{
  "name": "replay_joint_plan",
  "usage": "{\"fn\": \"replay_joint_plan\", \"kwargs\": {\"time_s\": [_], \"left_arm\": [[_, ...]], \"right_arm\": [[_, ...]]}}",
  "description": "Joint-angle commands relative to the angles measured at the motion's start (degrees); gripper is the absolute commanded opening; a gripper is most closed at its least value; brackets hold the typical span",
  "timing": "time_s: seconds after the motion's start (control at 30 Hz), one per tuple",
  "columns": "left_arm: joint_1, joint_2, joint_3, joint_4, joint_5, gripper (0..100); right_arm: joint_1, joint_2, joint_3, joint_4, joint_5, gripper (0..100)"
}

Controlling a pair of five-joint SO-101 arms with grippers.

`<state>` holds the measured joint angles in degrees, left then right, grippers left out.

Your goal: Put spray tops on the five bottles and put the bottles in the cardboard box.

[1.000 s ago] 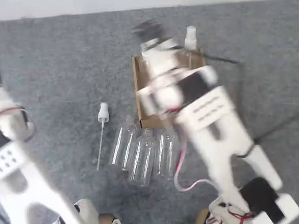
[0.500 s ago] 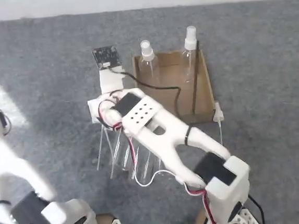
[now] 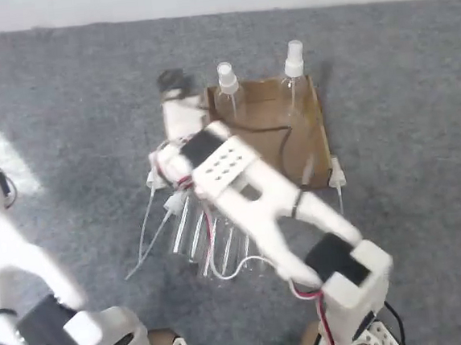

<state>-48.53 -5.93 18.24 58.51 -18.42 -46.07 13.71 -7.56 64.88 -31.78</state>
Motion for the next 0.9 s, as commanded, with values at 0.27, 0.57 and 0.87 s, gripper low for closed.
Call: {"fn": "replay_joint_plan", "kwargs": {"time_s": [0.27, 0.57, 0.87], "left_arm": [[0.0, -0.8, -3.0, 2.2, -0.7, 9], [-0.3, -0.8, -2.9, 2.2, -0.8, 9], [0.0, -0.8, -2.9, 2.2, -0.8, 9]], "right_arm": [[6.8, -26.5, 2.1, 26.3, 13.7, 24.2], [5.5, -37.4, 34.4, 8.6, 20.4, 24.2], [5.5, -38.8, 51.1, -6.6, 20.2, 24.2]]}}
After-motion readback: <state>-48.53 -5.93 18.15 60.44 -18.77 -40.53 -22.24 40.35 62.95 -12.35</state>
